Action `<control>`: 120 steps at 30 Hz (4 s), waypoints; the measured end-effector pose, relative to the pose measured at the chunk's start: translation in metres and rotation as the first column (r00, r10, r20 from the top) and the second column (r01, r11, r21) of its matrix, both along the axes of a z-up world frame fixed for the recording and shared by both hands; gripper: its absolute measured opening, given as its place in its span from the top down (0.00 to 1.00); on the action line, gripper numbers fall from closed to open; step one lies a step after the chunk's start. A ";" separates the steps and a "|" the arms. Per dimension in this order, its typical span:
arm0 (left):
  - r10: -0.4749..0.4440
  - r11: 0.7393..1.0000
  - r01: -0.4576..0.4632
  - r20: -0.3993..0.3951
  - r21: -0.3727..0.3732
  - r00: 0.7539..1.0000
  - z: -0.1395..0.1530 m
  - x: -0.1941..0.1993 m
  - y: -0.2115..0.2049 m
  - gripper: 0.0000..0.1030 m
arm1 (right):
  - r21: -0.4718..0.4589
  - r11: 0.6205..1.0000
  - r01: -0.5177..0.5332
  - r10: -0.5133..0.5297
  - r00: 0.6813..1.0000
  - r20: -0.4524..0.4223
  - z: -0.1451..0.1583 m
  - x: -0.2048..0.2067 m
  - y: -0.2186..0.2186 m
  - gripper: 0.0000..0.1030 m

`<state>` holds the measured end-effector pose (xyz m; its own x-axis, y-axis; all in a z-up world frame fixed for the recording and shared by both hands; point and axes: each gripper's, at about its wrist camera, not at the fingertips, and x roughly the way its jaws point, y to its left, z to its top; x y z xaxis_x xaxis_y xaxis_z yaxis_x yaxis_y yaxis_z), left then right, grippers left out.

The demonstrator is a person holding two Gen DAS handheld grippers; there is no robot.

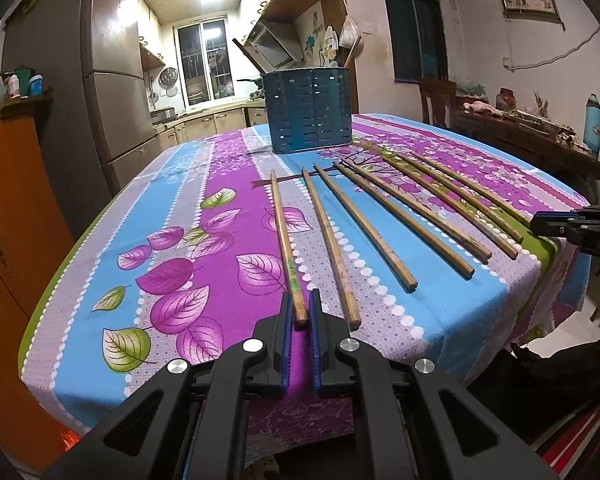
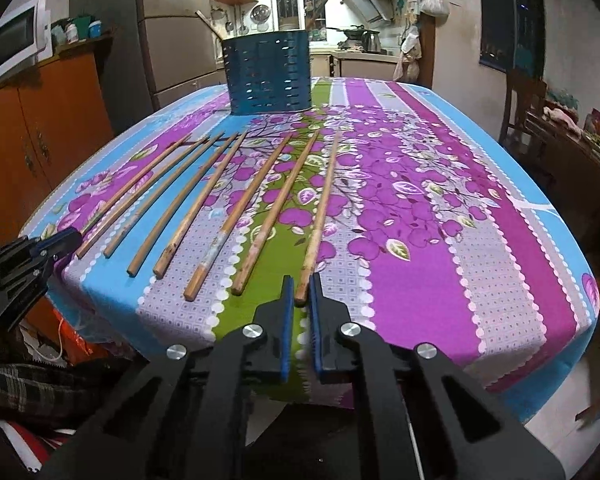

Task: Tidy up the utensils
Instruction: 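Close the left tool on a chopstick while the right tool grasps another, then lift both held chopsticks and carry them above the blue holder, then lower both chopsticks into the blue holder and open both tools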

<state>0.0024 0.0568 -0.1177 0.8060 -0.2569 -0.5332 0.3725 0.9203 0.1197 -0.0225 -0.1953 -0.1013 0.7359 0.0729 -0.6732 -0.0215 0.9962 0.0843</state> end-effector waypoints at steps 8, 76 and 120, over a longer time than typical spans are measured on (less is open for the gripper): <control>0.016 1.000 -0.016 0.024 -0.019 1.000 0.015 -0.002 0.005 0.92 | 0.007 1.000 0.018 -0.018 0.999 0.039 0.011 -0.005 -0.009 0.95; -0.094 0.969 0.155 0.294 -0.192 0.951 0.229 0.103 -0.004 0.92 | -0.051 0.997 -0.065 0.082 0.827 0.555 0.216 0.080 -0.043 0.95; -0.060 0.959 0.149 0.341 -0.240 0.938 0.261 0.316 -0.095 0.93 | 0.118 0.989 -0.089 0.022 0.877 0.479 0.227 0.320 -0.024 0.95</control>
<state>0.3181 -0.0378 0.1431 0.8848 -0.4419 -0.1476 0.4487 0.8935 0.0150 0.2972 -0.2196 0.1260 0.9565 0.1864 -0.2243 -0.1471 0.9725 0.1807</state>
